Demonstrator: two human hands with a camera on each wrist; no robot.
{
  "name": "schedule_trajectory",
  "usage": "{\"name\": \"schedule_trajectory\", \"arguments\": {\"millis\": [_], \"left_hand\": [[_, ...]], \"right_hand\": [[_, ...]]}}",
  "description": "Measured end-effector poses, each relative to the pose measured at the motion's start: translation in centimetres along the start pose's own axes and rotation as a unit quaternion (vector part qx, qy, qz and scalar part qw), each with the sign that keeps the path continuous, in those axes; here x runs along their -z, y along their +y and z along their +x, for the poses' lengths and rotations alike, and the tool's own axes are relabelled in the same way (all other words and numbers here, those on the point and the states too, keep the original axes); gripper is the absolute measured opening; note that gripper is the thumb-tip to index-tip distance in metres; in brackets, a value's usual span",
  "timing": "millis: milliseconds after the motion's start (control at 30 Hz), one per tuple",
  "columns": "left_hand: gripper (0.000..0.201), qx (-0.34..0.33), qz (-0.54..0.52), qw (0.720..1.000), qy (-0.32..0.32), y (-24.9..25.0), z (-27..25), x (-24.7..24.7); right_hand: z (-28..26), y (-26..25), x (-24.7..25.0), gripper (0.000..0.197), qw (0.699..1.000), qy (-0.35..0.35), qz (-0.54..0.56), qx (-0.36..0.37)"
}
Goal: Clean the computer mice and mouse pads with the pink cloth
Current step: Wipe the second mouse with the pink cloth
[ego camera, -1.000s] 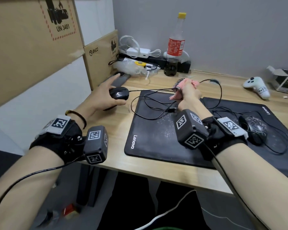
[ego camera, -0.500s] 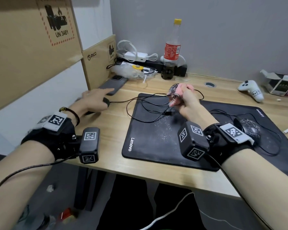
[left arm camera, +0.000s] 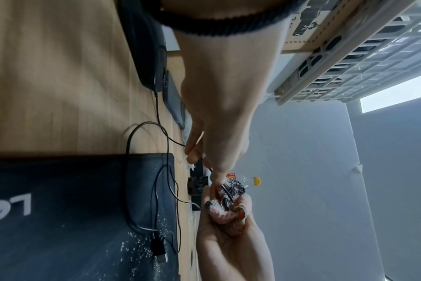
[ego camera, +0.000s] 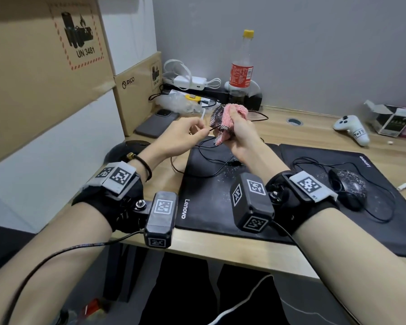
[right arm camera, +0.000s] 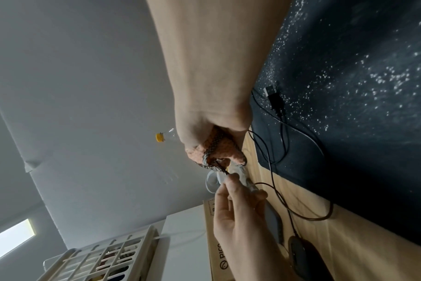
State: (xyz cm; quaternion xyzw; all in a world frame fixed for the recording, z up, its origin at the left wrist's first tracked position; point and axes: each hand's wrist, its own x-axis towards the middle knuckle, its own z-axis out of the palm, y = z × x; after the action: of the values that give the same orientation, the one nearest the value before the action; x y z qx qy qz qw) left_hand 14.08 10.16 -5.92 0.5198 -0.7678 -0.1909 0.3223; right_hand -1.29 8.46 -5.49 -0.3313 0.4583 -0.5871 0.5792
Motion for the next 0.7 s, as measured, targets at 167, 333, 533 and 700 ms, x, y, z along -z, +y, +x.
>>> {"name": "schedule_trajectory", "arguments": {"millis": [167, 333, 533, 700], "left_hand": [[0.018, 0.026, 0.049, 0.997, 0.046, -1.5, 1.0, 1.0], [0.017, 0.051, 0.07, 0.994, 0.061, -3.1, 1.4, 2.3], [0.018, 0.143, 0.068, 0.984, 0.082, -6.7, -0.1, 4.7], [0.026, 0.233, 0.11, 0.953, 0.157, -9.1, -2.0, 6.5]], "right_hand": [[0.1, 0.8, -1.1, 0.025, 1.0, 0.028, -0.002, 0.005], [0.3, 0.8, -2.1, 0.027, 0.997, 0.074, 0.006, 0.017], [0.3, -0.2, -0.4, 0.029, 0.983, 0.176, 0.05, 0.022], [0.5, -1.2, 2.7, 0.028, 0.963, 0.266, 0.053, 0.012]]}}
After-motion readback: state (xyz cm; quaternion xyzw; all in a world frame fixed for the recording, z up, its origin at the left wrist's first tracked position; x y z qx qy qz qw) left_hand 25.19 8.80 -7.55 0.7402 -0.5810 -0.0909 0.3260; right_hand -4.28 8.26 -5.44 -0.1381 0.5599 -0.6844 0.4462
